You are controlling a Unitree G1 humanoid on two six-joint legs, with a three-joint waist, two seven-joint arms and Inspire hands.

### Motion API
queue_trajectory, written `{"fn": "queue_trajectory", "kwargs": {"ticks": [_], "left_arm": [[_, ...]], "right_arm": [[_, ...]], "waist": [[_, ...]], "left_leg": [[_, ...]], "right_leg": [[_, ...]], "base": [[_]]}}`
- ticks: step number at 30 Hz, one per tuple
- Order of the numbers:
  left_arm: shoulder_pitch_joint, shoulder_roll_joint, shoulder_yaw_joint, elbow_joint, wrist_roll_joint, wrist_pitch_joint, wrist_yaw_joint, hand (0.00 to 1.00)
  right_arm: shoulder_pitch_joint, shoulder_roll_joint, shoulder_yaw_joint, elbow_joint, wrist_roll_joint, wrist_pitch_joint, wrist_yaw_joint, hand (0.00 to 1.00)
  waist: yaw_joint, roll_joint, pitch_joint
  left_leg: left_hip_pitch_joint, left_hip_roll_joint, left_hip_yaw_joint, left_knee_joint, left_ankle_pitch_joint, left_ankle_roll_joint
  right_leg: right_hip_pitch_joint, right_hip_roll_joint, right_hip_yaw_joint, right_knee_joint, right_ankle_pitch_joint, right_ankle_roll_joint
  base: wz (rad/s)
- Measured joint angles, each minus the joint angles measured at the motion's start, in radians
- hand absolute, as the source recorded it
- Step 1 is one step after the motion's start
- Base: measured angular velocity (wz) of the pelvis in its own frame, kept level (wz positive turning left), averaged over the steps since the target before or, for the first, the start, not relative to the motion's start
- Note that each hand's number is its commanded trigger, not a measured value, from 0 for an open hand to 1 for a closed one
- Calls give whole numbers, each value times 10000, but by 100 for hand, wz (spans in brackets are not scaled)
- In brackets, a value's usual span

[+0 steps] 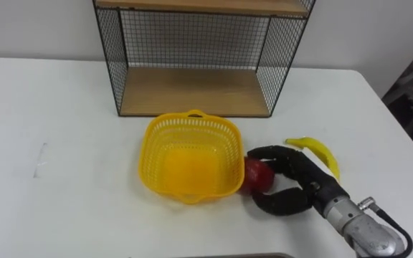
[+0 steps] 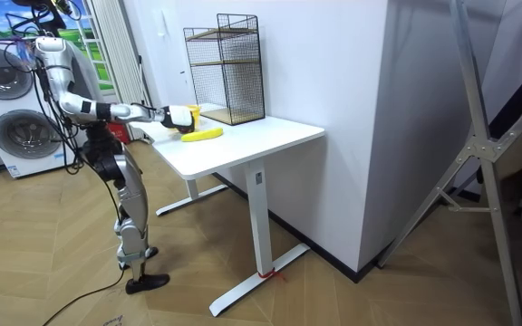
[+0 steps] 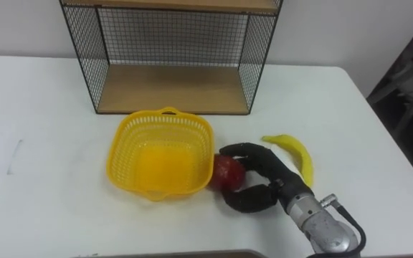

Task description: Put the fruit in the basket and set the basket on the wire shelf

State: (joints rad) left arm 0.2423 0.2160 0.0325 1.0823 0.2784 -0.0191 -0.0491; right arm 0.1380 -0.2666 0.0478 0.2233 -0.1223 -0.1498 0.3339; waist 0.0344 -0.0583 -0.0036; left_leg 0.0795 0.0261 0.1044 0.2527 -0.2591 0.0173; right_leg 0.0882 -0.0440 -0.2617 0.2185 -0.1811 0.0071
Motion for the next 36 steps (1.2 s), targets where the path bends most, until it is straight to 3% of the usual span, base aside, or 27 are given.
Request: {"fn": "queue_trajectory", "kwargs": {"ticks": [9, 17, 28, 36], "left_arm": [[36, -42, 17, -59, -8, 112, 7, 0], [216, -142, 31, -58, 0, 157, -9, 0], [267, -272, 33, -19, -84, 278, 25, 0], [354, -296, 31, -41, -27, 277, 25, 0]], "right_arm": [[-162, 501, -140, 519, -2, -23, -500, 100], [-238, 690, -157, 819, 326, -24, -831, 100], [71, 865, -287, 1585, 3544, -133, -886, 100], [207, 944, -326, 1656, 4888, -132, -909, 100]], "waist": [[-14, 35, -23], [-10, 136, -81], [-289, 201, -54], [-351, 227, -47]], "left_leg": [[31, 16, -24, 49, -11, 9], [48, 7, -89, 72, -13, 10], [88, -9, -15, 58, -14, 14], [193, -21, -95, -7, -27, 34]], "right_leg": [[70, 5, 1, 1, 1, 1], [110, 5, -1, 19, 2, -2], [222, 11, 45, -153, 14, 25], [330, 14, 112, -250, -2, 48]], "base": [[1], [1], [0], [0]]}}
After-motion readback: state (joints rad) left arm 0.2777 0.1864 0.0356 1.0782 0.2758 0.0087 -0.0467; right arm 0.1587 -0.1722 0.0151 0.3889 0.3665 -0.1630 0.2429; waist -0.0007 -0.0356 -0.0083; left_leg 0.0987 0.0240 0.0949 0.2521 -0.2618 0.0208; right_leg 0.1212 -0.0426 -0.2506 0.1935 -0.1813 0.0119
